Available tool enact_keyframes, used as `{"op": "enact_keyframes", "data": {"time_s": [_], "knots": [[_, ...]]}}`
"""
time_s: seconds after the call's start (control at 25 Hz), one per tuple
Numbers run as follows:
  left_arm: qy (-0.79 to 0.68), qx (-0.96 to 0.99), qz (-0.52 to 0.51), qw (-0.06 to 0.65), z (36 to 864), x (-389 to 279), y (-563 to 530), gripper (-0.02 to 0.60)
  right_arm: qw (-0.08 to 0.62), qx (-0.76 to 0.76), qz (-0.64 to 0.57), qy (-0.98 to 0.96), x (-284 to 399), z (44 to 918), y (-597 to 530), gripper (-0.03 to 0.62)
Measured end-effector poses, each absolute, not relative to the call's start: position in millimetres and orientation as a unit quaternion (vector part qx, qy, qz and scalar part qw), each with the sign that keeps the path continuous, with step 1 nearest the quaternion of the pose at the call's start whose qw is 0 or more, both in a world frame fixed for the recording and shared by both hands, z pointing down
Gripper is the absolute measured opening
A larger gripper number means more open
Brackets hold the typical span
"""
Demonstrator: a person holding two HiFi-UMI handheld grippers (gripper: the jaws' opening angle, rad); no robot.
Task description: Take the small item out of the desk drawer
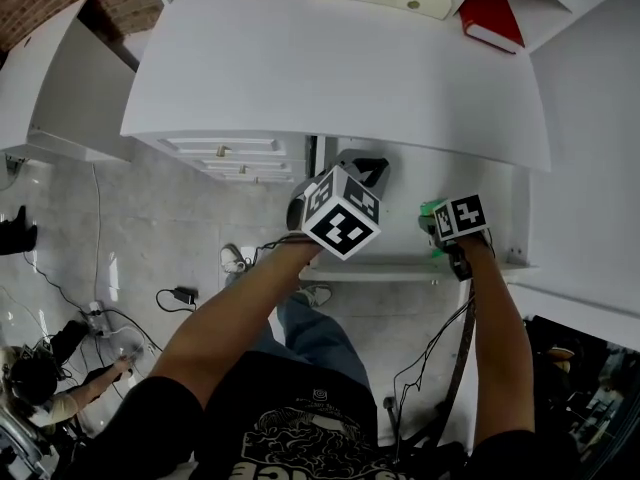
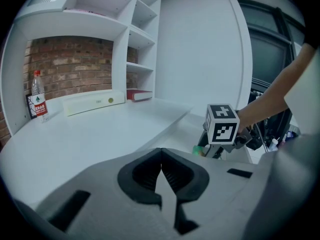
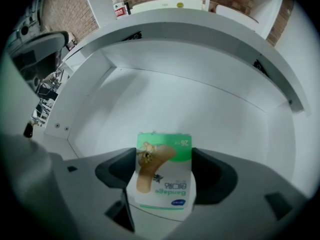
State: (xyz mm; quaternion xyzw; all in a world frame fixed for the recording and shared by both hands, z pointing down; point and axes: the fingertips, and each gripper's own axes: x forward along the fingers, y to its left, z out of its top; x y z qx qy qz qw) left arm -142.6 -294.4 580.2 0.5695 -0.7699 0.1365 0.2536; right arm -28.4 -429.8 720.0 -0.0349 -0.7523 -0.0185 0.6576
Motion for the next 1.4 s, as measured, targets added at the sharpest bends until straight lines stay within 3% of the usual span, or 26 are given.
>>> {"op": "enact_keyframes", "data": {"time_s": [1.4], "knots": [[-0.762, 0.611, 0.141, 0.161, 413.4, -184.9, -272.8, 0.008, 0.385, 0.124, 0.025, -0.914, -63.6, 473.3, -408.4, 0.344]]}}
